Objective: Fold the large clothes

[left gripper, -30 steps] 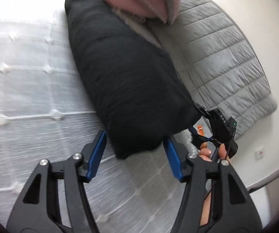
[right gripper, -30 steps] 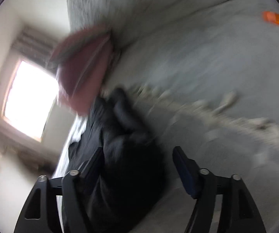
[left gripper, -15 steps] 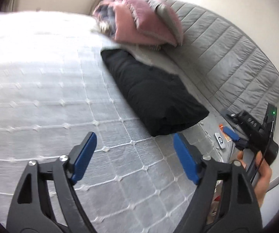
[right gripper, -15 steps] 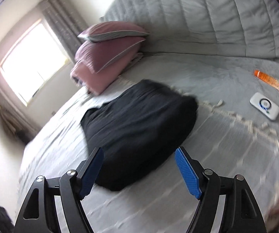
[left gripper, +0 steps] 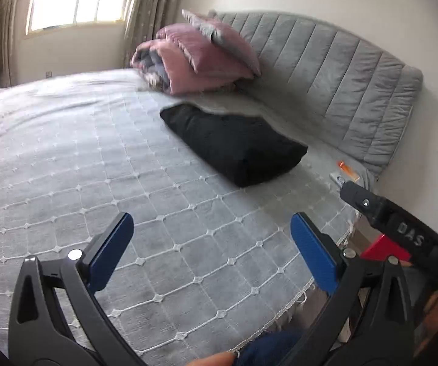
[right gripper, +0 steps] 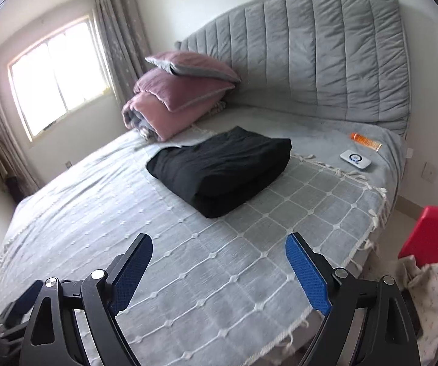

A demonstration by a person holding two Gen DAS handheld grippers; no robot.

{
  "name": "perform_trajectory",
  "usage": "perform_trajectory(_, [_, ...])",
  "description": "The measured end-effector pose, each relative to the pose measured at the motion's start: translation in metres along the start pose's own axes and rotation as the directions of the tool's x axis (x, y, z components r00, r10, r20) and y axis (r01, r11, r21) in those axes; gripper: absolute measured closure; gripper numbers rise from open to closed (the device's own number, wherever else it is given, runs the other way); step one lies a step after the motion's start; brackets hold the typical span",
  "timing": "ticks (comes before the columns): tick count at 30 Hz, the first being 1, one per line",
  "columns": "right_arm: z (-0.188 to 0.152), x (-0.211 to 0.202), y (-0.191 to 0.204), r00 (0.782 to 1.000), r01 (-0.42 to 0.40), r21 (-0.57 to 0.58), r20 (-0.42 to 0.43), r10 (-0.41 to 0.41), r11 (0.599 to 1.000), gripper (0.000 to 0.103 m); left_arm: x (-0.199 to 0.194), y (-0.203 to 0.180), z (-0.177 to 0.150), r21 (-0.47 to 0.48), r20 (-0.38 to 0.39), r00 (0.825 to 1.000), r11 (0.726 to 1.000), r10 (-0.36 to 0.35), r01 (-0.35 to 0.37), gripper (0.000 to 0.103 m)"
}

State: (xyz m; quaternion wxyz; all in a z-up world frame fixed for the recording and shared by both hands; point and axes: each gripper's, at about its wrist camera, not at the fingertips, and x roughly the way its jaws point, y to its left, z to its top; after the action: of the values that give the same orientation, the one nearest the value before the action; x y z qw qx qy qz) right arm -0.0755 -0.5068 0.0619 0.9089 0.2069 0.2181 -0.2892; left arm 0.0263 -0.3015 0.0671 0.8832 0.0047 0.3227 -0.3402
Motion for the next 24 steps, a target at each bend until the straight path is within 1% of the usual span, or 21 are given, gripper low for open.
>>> perform_trajectory(2, [0.0, -0.02, 0.008, 1.0, 0.02, -0.033, 0.015, -0.019, 0.999, 0.013, -0.013, 0.001, 0.002, 0.012, 0.03, 0.999, 1.0, 0.011, -0.011, 0.001])
perform_trajectory(4, [0.002, -0.038, 0.015, 0.998, 0.029, -0.07, 0.062, -0.025, 0.997, 0.012, -0.026, 0.003, 0.003, 0.017, 0.058, 0.998, 1.0, 0.018, -0.019, 0.001])
perform_trajectory(5, [0.003, -0.045, 0.021, 0.996, 0.032, -0.092, 0.082, -0.024, 0.995, 0.01, -0.031, 0.004, 0.001, 0.017, 0.065, 0.998, 1.0, 0.02, -0.021, 0.001])
perform_trajectory(7, [-0.002, -0.052, 0.029, 0.993, 0.058, -0.14, 0.115, -0.042, 0.988, 0.0, -0.035, 0.007, -0.005, 0.015, 0.052, 0.998, 1.0, 0.019, -0.02, 0.001])
perform_trajectory(9, [-0.009, -0.049, 0.031, 0.989, 0.078, -0.17, 0.135, -0.055, 0.982, 0.0, -0.034, 0.008, -0.014, 0.014, 0.034, 0.999, 1.0, -0.009, 0.008, 0.001])
perform_trajectory(11, [-0.017, -0.039, 0.024, 0.99, 0.075, -0.142, 0.129, -0.057, 0.987, 0.0, -0.029, 0.009, -0.023, 0.028, 0.025, 1.0, 0.999, -0.019, 0.019, 0.001])
perform_trajectory(14, [-0.035, -0.021, 0.002, 0.993, 0.043, -0.042, 0.109, -0.038, 0.998, 0.0, -0.015, 0.01, -0.032, 0.04, -0.013, 1.0, 0.999, -0.003, 0.003, 0.001])
perform_trajectory(15, [-0.038, -0.017, -0.002, 0.994, 0.047, -0.029, 0.104, -0.044, 0.998, 0.0, -0.011, 0.011, -0.035, 0.04, -0.031, 1.0, 0.999, -0.005, 0.006, 0.001])
perform_trajectory(17, [-0.041, -0.008, -0.009, 0.992, 0.072, -0.027, 0.11, -0.069, 0.997, 0.0, -0.008, 0.012, -0.037, 0.04, -0.038, 0.999, 0.999, -0.011, 0.013, 0.001])
perform_trajectory(20, [-0.043, 0.0, -0.017, 0.986, 0.116, -0.032, 0.123, -0.111, 0.993, 0.0, -0.005, 0.012, -0.037, 0.046, -0.015, 1.0, 0.999, 0.012, -0.011, 0.001])
perform_trajectory(24, [-0.045, 0.003, -0.021, 0.989, 0.083, -0.031, 0.126, -0.078, 0.996, 0.0, 0.0, 0.007, -0.039, 0.047, -0.016, 1.0, 0.999, -0.002, 0.003, 0.001])
